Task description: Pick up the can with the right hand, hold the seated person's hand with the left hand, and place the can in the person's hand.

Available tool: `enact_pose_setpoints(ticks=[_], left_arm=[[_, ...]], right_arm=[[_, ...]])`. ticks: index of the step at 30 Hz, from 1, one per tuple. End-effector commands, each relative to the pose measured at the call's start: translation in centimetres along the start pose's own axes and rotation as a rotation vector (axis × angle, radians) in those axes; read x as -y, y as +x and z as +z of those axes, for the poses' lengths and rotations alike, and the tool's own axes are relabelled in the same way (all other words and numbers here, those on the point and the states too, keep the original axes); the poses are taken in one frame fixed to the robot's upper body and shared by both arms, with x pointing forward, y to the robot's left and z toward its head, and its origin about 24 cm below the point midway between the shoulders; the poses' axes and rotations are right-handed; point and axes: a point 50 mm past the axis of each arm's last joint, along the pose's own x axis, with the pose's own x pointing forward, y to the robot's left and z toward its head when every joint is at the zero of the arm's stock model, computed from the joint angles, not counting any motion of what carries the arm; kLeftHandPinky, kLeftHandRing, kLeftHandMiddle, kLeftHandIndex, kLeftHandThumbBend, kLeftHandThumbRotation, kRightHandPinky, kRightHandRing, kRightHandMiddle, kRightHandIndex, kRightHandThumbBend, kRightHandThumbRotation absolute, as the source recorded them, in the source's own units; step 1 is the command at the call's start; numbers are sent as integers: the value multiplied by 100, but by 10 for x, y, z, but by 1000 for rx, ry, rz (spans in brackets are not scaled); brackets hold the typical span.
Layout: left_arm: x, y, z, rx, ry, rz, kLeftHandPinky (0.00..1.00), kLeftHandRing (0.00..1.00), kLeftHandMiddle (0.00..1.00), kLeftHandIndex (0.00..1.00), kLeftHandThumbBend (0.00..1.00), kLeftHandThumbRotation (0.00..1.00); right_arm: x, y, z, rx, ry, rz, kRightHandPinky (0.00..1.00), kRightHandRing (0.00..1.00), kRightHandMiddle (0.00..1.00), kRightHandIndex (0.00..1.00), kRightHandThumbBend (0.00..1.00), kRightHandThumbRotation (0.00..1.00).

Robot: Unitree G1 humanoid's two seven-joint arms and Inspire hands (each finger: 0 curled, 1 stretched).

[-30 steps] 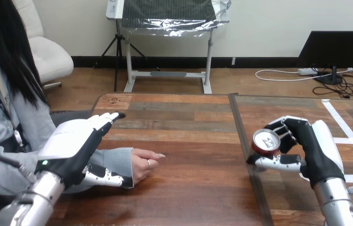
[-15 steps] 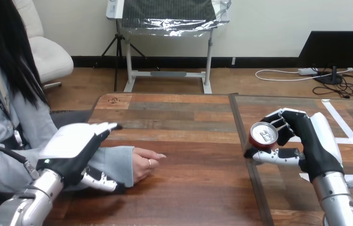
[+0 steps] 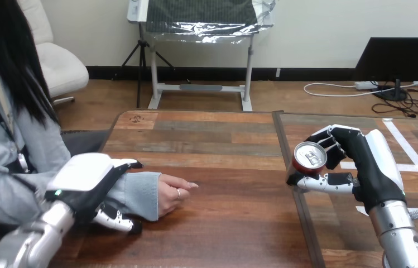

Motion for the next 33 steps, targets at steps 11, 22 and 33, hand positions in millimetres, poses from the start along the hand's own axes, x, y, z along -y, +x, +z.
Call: enact_pose_setpoints(ticks=[11, 22, 33], left_arm=[[-32, 19, 2, -9, 138, -65, 64, 75, 76, 77, 100, 18], [-30, 21, -1, 7, 140, -84, 57, 64, 68, 71, 100, 14], [-26, 22, -2, 22, 143, -86, 53, 54, 57, 60, 98, 10]], right_arm=[[16, 18, 31, 151, 9, -69, 38, 42, 49, 51, 83, 0], [17, 16, 34, 154, 16, -69, 37, 41, 48, 50, 84, 0], [17, 15, 37, 171, 43, -53, 37, 41, 48, 50, 83, 0]])
